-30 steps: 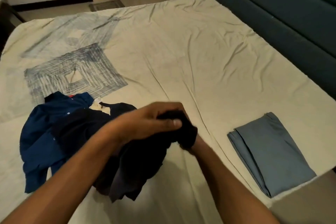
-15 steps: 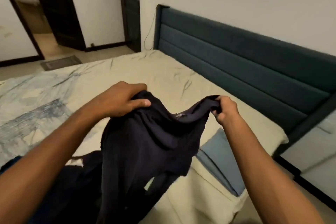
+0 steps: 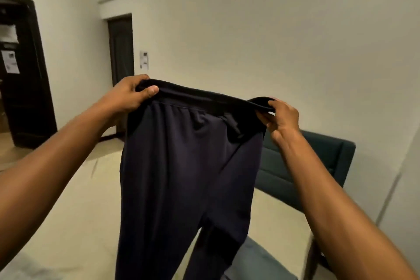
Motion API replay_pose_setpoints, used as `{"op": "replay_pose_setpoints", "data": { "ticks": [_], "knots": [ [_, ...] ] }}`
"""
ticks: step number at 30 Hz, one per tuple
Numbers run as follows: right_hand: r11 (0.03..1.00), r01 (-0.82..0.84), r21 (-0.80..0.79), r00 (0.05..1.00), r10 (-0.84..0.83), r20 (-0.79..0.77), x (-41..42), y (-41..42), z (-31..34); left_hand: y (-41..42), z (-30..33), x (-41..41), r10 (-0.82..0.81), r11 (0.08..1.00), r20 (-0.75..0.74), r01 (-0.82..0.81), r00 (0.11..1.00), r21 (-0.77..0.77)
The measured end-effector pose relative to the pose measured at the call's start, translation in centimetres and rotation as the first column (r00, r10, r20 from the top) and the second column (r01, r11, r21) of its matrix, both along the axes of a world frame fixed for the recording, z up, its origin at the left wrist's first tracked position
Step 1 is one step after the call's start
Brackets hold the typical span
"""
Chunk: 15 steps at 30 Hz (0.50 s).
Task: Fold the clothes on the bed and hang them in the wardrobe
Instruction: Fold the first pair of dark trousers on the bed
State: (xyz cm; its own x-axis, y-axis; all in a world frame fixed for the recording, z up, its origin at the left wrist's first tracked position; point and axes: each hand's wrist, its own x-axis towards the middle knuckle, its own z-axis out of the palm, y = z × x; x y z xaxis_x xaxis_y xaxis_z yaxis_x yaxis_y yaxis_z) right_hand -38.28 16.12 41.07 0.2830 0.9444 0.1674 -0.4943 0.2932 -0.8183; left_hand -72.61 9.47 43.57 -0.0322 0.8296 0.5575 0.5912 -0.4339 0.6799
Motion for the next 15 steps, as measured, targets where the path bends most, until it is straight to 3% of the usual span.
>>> {"op": "replay_pose_setpoints", "data": {
  "ticks": [5, 10, 12, 15],
  "knots": [
    [0.969, -0.152, 0.194, 0.976, 0.116, 0.186, 3.4, -0.9, 4.9, 1.7, 6.9, 1.4, -0.02, 0.999, 0.124, 0.014, 0.992, 0.047],
    [0.927, -0.192, 0.321, 0.952, 0.097, 0.29, 7.3, -1.8, 7.7, 1.6, 11.9, 3.2, -0.08, 0.993, 0.152, 0.066, 0.985, 0.095],
    [0.911, -0.156, 0.383, 0.934, 0.009, 0.357, 8.8, -2.2, 8.8, 1.4, 13.3, 4.4, -0.145, 0.983, 0.172, 0.123, 0.974, 0.134],
    [0.876, 0.018, 0.482, 0.865, -0.256, 0.433, 10.7, -2.9, 10.9, 0.8, 14.8, 6.0, -0.251, 0.955, 0.131, 0.224, 0.959, 0.195]
  ]
}}
